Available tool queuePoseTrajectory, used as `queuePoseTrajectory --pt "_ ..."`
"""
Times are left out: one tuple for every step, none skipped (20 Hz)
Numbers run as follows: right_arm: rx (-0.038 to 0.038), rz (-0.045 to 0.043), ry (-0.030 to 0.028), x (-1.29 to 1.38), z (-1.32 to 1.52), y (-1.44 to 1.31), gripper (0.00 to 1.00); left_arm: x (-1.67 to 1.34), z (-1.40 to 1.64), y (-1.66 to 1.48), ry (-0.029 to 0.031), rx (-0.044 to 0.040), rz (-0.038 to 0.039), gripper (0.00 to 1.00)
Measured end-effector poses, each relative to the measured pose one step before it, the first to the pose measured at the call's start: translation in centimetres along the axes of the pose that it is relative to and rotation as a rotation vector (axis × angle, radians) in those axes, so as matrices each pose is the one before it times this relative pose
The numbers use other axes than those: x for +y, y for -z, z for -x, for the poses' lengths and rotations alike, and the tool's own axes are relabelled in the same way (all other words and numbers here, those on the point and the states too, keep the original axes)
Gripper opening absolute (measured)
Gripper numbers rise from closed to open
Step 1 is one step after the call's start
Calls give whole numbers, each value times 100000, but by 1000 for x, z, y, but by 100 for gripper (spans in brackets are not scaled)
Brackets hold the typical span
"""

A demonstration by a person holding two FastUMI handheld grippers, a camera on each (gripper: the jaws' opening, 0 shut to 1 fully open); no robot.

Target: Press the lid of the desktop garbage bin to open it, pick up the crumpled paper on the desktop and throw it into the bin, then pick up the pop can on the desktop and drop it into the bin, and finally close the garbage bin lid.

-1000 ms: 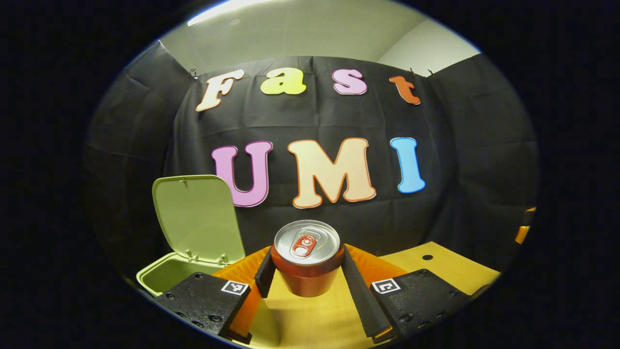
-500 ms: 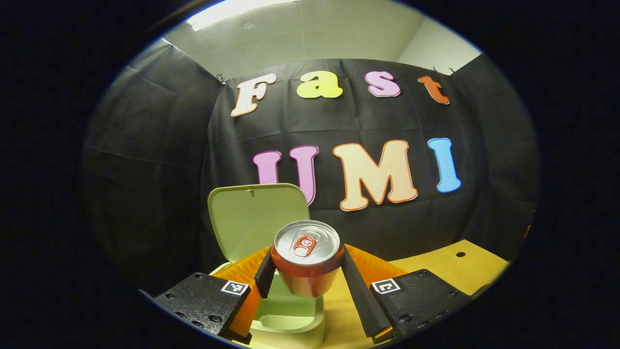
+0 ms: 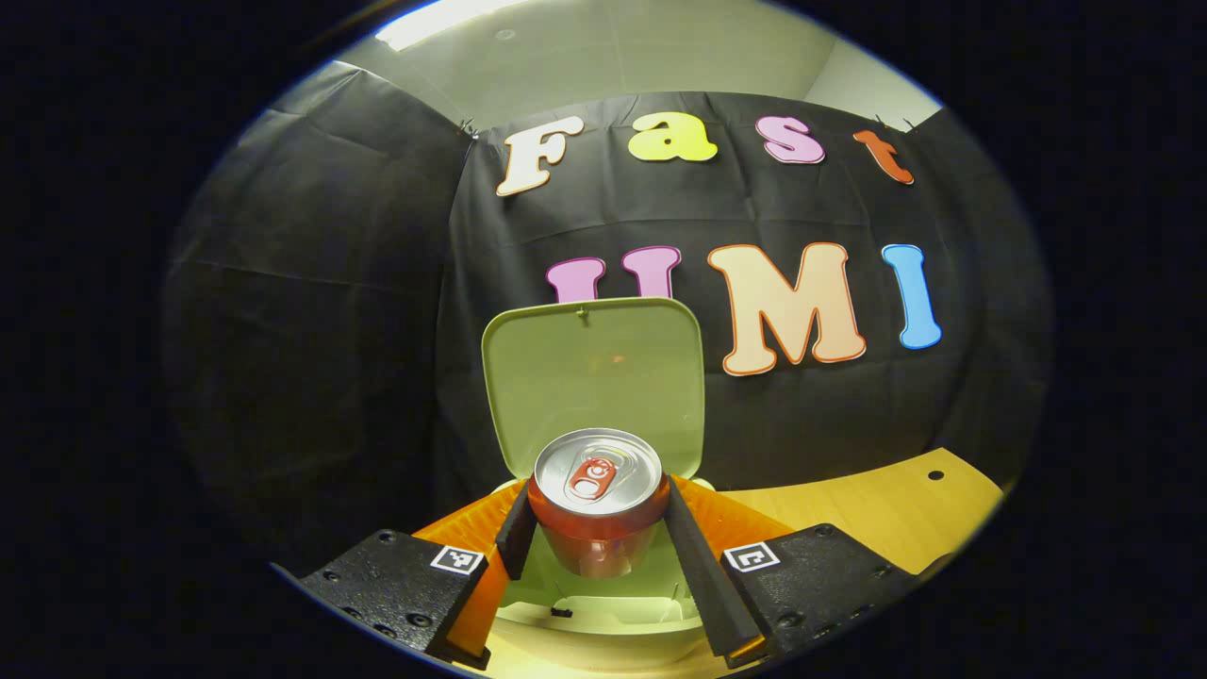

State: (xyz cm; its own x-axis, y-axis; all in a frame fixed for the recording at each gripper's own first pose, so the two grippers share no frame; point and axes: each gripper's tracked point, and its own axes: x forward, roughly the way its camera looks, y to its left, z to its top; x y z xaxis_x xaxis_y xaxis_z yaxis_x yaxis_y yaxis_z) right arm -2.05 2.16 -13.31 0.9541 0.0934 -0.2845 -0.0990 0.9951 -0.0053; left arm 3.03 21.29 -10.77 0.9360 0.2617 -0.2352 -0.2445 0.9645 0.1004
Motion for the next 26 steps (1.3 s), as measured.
queuePoseTrajectory --pt "113 8 216 149 -7 81 98 198 -232 386 163 772 284 77" --pt "182 -122 269 157 90 8 100 165 -110 262 27 657 302 78" --pt "95 -31 310 162 160 12 100 244 -47 157 -349 435 232 79" --pt "-57 185 395 107 132 -27 100 90 -19 -201 149 -146 581 81" --pt "-32 295 430 107 83 25 98 -87 9 -231 797 -492 976 84" --pt "-92 180 384 205 92 -74 98 -133 124 -484 1138 -1149 1076 87" --pt "-40 85 461 226 126 -19 98 -52 -46 -616 1012 -1244 701 89" --pt "-24 -1 429 259 71 -17 100 -74 -19 -730 1241 -1020 373 87" --pt "-156 -70 521 253 145 10 100 -58 71 -745 1348 -1385 18 87" --pt "-189 -97 515 301 98 -57 100 43 -122 -953 1121 -1162 -368 87" --pt "-184 -67 595 384 208 4 100 145 -95 -798 1144 -978 -528 87" --pt "-214 -213 615 375 119 -16 98 187 -85 -875 1036 -893 -502 87" --pt "-126 -292 601 434 155 92 98 128 -183 -1013 1409 -961 -284 88" --pt "-203 -397 637 431 99 51 98 161 -275 -915 1152 -1169 -53 88" --pt "-146 -434 673 425 168 121 98 190 -226 -771 1367 -856 38 88" --pt "-57 -327 621 458 64 151 98 201 -407 -795 1054 -428 -237 88" --pt "35 -262 587 518 68 2 98 279 -404 -658 964 -452 -224 87" --pt "-47 -219 596 385 152 121 98 151 -530 -685 1173 -641 -349 89" --pt "114 -135 611 351 40 170 98 44 -561 -753 1264 -1128 -230 87" --pt "222 -141 684 318 -8 103 98 -25 -601 -674 1237 -851 -92 89" --pt "221 -152 559 133 120 245 100 3 -718 -710 1357 -1039 -100 88" --pt "278 -103 506 255 -61 35 98 -65 -759 -571 1191 -666 187 87" --pt "204 18 433 163 -113 110 98 23 -916 -393 844 -183 234 87" --pt "130 179 295 101 -116 55 98 80 -828 -367 546 159 451 88" --pt "-52 384 362 61 -125 5 98 -35 -883 -420 719 -532 842 88" --pt "-107 383 430 -14 -165 -55 98 -21 -885 -187 531 -52 592 87"
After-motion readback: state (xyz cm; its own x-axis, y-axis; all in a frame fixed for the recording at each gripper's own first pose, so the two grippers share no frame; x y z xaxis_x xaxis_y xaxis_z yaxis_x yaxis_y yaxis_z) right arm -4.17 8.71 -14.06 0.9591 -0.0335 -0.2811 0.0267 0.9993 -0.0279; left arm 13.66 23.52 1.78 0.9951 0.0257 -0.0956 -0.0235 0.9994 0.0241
